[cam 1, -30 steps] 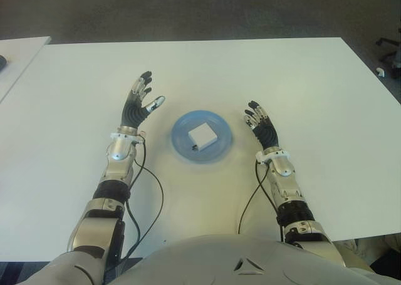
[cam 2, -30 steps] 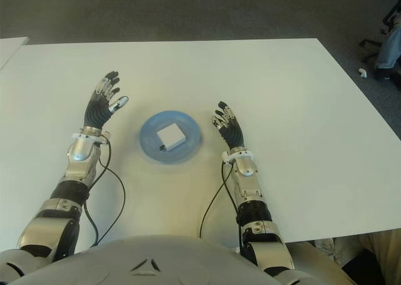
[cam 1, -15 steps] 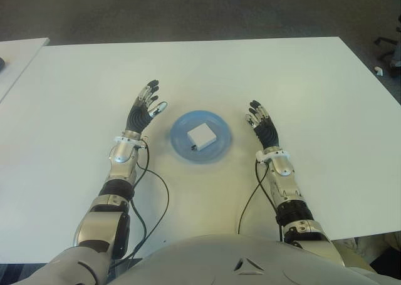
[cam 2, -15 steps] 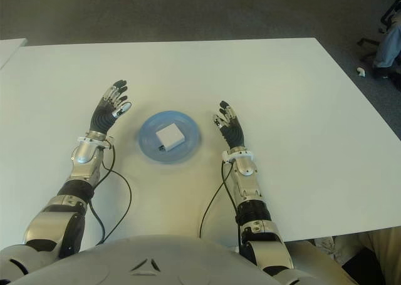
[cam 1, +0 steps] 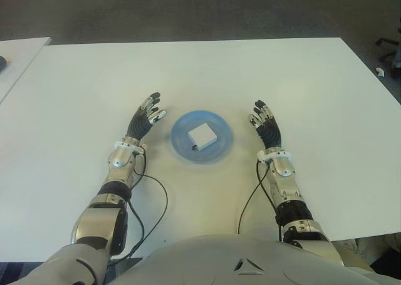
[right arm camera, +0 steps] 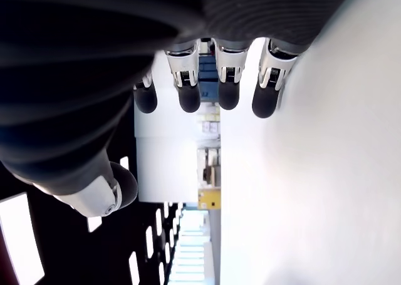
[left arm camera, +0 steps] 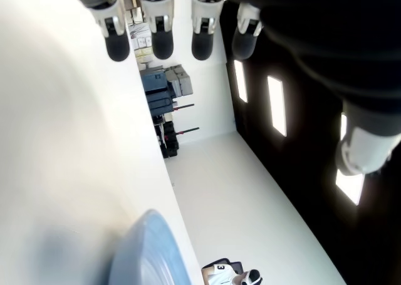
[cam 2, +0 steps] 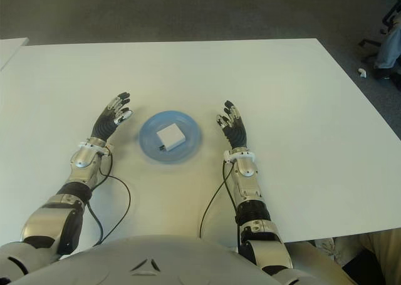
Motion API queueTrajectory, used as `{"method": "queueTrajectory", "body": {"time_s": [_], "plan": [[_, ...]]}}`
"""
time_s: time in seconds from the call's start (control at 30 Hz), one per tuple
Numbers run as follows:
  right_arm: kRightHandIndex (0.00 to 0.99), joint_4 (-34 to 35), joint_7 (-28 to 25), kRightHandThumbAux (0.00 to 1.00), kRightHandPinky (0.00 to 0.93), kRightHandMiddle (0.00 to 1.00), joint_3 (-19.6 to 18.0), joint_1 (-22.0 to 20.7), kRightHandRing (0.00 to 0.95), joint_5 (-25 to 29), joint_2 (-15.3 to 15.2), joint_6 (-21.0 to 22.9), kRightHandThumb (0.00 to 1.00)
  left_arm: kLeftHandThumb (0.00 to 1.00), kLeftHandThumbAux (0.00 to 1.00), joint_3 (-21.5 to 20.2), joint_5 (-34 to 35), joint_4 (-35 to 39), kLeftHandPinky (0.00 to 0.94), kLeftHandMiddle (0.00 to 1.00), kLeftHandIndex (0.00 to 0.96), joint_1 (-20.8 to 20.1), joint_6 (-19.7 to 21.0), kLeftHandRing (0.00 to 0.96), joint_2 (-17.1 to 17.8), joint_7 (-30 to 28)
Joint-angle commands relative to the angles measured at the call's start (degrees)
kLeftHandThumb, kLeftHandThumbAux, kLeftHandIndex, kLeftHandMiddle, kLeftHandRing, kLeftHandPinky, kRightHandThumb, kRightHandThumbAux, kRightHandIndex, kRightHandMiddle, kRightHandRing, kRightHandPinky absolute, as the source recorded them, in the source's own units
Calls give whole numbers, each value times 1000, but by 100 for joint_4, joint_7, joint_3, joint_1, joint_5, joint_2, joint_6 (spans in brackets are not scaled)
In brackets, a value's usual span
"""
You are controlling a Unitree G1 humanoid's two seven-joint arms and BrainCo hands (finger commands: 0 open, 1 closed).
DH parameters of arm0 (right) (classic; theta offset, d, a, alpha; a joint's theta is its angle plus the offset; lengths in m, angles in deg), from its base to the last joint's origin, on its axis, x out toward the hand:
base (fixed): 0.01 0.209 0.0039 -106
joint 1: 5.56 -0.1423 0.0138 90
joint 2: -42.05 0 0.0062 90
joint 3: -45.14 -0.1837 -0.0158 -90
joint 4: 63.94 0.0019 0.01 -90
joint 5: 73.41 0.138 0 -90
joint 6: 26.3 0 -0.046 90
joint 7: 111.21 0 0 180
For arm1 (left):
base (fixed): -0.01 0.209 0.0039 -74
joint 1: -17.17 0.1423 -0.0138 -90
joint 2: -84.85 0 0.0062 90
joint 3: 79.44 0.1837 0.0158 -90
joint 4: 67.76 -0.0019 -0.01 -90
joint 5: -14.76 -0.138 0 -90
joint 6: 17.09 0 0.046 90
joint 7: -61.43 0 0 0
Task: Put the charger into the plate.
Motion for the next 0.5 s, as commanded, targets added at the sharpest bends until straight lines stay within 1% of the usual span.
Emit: {"method": "queueTrajectory", "body": {"time_s": [0.03, 0.3, 0.5], "plan": [[0, -192, 53, 646, 46, 0, -36, 36, 0, -7, 24, 75, 131, 70, 458, -40, -40, -235, 0, 0, 0, -108, 38, 0, 24, -218], [0, -294, 78, 634, 43, 0, -67, -4, 0, 20, 57, -77, 134, 88, 461, -111, 13, -395, 0, 0, 0, -129, 1, 0, 13, -410], [0, -335, 109, 622, 39, 0, -81, -18, 0, 7, 48, -134, 127, 93, 469, -152, 15, -426, 0, 0, 0, -56, 24, 0, -10, -480]]}}
